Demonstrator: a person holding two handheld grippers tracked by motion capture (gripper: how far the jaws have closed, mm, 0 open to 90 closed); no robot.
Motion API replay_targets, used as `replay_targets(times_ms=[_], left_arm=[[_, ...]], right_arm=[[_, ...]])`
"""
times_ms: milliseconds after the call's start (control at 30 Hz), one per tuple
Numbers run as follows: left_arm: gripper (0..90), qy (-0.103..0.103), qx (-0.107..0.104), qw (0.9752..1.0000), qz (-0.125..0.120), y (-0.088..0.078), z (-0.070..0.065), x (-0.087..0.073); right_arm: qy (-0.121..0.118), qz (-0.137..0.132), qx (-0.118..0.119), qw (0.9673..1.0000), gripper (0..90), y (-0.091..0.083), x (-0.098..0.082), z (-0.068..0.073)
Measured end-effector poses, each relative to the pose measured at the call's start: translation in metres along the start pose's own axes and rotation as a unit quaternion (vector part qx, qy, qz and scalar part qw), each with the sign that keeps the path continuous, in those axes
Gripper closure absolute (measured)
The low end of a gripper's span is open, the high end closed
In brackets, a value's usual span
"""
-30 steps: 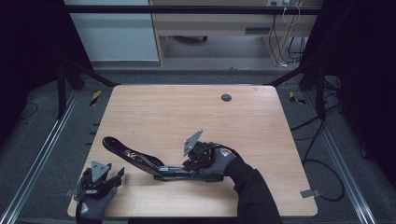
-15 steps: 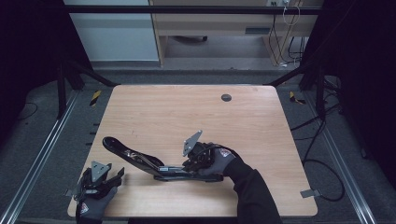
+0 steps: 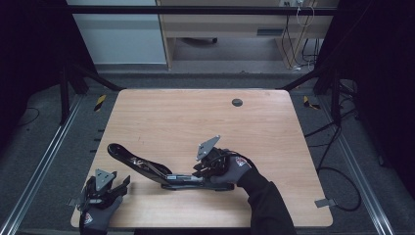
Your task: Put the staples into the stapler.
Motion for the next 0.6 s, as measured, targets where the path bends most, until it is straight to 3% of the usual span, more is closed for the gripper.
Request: replay_targets(times_ms=[33,100,167,200,233,267,300,400,600], left_arm=[[45.2,0.000,0.000,1.0000,-0.001,0.000,0.000,0.000],[45.3,-0.002,0.000,1.0000,-0.003,-0.001,0.000,0.001],[45.4,-0.005,-0.001,1.0000,-0.008,-0.002,0.000,0.001],[45.5,-0.005,-0.001,1.0000,-0.008,-0.002,0.000,0.001],[45.5,-0.010,-0.005,0.9999,-0.010,-0.003,0.000,0.002],[45.6,-0.010,-0.005,0.9999,-0.010,-0.003,0.000,0.002],[45.6,-0.015,-0.008,0.9998,-0.013,-0.003,0.000,0.003],[45.8,-0.021,-0.011,0.9995,-0.018,-0.005,0.000,0.004],[45.9,-0.036,-0.016,0.9987,-0.033,-0.008,0.000,0.008]], right_arm=[[0.006,-0.007,-0.016,0.9998,73.2,-0.004,0.000,0.000],[0.007,-0.013,-0.023,0.9996,73.4,-0.006,0.000,0.000],[0.026,-0.027,-0.050,0.9981,74.2,-0.011,-0.002,0.000],[0.026,-0.027,-0.050,0.9981,74.2,-0.011,-0.002,0.000],[0.031,-0.032,-0.069,0.9966,74.8,-0.014,-0.004,0.001],[0.031,-0.032,-0.069,0.9966,74.8,-0.014,-0.004,0.001],[0.038,-0.041,-0.091,0.9943,75.3,-0.018,-0.005,0.003],[0.045,-0.053,-0.105,0.9921,76.0,-0.023,-0.006,0.005],[0.085,-0.074,-0.154,0.9816,78.7,-0.038,-0.021,0.005]])
Point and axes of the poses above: each handheld gripper's, and its own axes: y roughly forward along the jaws, x roughly out of its top, z roughly to its left, the point moved 2 cm from there along y, roughly forward along the jaws, and after that the axes turned 10 degrees about -z, right-handed, at the moved point
